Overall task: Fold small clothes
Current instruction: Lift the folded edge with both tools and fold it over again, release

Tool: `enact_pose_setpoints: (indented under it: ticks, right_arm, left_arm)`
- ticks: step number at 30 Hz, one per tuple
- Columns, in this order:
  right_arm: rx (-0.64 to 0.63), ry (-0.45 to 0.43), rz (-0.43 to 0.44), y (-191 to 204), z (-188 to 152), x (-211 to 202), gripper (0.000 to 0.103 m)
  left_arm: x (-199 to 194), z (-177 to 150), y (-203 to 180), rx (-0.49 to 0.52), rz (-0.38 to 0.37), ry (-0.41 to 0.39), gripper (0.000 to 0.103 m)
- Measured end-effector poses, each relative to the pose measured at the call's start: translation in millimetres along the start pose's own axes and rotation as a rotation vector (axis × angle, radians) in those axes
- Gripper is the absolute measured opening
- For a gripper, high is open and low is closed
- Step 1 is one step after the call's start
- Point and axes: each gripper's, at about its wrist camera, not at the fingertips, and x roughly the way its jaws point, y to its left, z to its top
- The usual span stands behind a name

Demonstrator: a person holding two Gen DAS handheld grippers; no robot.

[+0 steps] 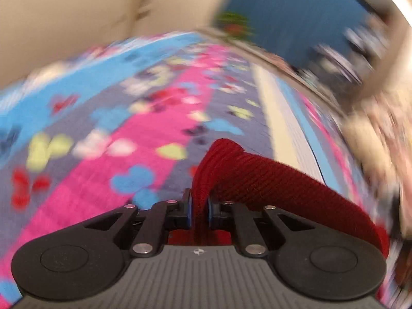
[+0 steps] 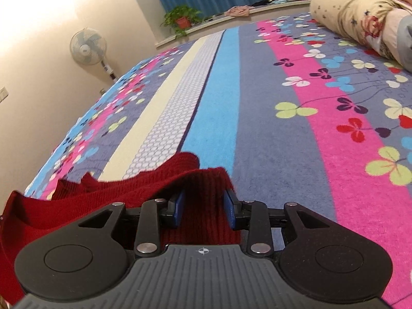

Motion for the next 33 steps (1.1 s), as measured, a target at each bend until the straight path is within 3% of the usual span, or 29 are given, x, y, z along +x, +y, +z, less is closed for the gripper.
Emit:
enact_pose_setpoints:
  ticks: [1,3,5,11,16,18,20,22,26,33]
  right_arm:
    - [0.013,0.003,-0.008,-1.5,0.7,1.7,0.035]
    - [0.033,0.019,-0.023,-5.7,0.3,5.4,0.035]
    - [0.051,0.042,-0.03,-8.9,-1.0,8.9,0.035]
    - [0.14,0.104,0.005,-20.8,-4.9,13.7,0.035]
    - [0.228,0.035,0.02,-32.0,2.8,-3.5,0.036]
    - [0.259,0.035,0.067,-37.0,3.7,-5.8,0.04]
    - [0.275,0.076,0.076,-39.3,-0.2,-0.3,0.055]
    - [0.304,0.139,0.116,-42.0,-5.9,9.7,0.057]
    - [0.383,0.16,0.149,-51.5,-13.2,16.2,0.071]
    - [0.466,0.19,0.224,-58.4,-24.3,23.4,0.071]
  left_arm:
    - [5.0,-1.9,2.2,-0.016,0.018,0.03,0.012]
    - [14.9,-7.0,-7.1,0.047,0.019,0.091,0.013]
    - [16.5,-8.5,-13.6,0.083,0.031,0.092,0.014]
    - [21.5,-6.8,1.2,-0.023,0.018,0.123,0.033]
    - [20.3,-7.0,2.6,-0.016,0.02,0.122,0.037]
    - [19.9,-7.6,1.3,-0.013,0.016,0.125,0.037]
    - [20.7,-7.9,0.5,-0.01,0.014,0.128,0.041]
    - [21.3,-8.7,-1.4,-0.002,0.011,0.131,0.047]
    - [23.8,-12.9,-7.8,0.042,0.003,0.15,0.055]
    - [24.8,-15.6,-8.7,0.063,0.013,0.153,0.056]
